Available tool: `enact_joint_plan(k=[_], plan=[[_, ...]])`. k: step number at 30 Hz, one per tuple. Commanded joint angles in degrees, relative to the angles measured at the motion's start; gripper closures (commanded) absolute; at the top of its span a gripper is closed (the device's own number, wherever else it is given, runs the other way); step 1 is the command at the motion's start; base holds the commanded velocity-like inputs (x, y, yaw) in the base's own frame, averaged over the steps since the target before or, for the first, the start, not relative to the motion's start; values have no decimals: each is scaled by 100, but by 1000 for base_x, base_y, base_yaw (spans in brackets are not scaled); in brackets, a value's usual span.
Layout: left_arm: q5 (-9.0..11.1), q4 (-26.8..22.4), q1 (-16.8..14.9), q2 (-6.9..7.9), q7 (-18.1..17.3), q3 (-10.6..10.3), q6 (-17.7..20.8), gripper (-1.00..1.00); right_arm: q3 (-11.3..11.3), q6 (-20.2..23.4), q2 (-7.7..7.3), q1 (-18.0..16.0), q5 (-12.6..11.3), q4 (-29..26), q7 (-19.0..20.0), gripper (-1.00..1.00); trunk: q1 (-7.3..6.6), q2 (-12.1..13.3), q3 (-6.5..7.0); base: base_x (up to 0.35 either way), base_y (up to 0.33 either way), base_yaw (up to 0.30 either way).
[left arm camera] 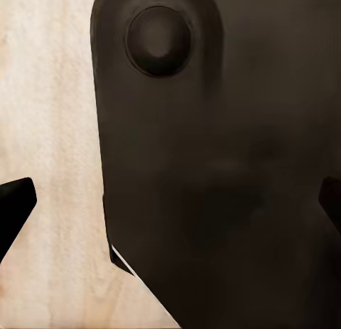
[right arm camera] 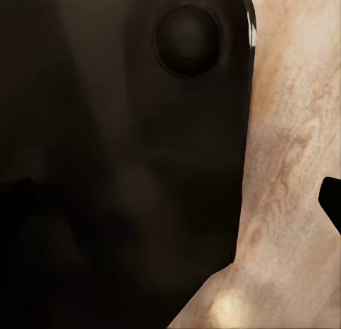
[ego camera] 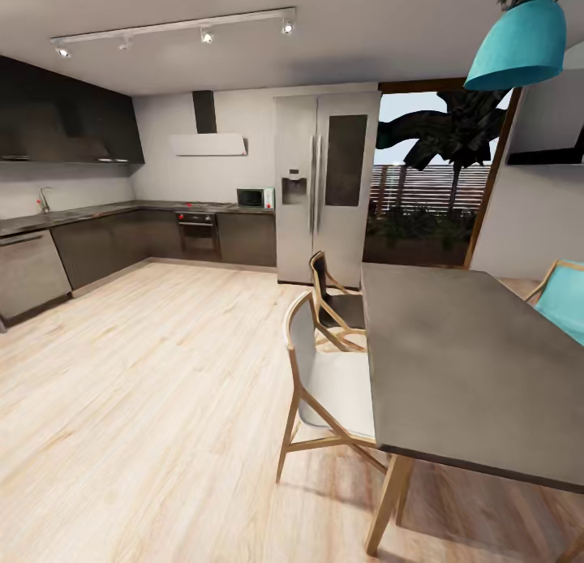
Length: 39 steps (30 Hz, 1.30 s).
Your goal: Pick up the poster from the kitchen countertop and hang it on one of the wall nails in the kitchen.
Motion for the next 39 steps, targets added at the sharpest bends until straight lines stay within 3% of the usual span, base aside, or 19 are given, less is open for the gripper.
enact_joint_plan(k=[1, 5, 23, 27, 33, 34, 38, 39], plan=[[0, 0, -1, 0, 0, 0, 0, -100, 0, 0, 0, -1, 0, 0, 0, -100, 0, -1, -3, 0, 0, 0], [14, -76, 40, -103, -57, 8, -10, -100, -27, 103, 129, -54, 8, 78, 95, -100, 0, -1, -3, 0, 0, 0], [14, -76, 40, -103, -57, 8, -10, -100, -27, 103, 129, -54, 8, 78, 95, -100, 0, -1, -3, 0, 0, 0], [-5, -205, 171, -222, -21, 59, -35, -100, -11, -2, 32, -186, 18, -36, 44, -100, 0, -1, -3, 0, 0, 0], [-19, -396, 239, -188, -17, 64, -43, -100, -4, -195, -27, -266, 25, -231, 23, -100, 0, -1, -3, 0, 0, 0], [-27, -3107, 246, -176, -17, 63, -44, -100, 0, -637, -35, -274, 27, -2582, 20, -100, 0, -1, -3, 0, 0, 0], [-39, -4137, 253, -142, -29, 82, -12, -100, 3, -668, -61, -281, 34, -3087, 18, -100, 0, -1, -3, 0, 0, 0], [-38, -4169, 253, -140, -29, 85, -17, -100, 6, -668, -77, -281, 34, -3101, 18, -100, 0, -1, -3, 0, 0, 0]])
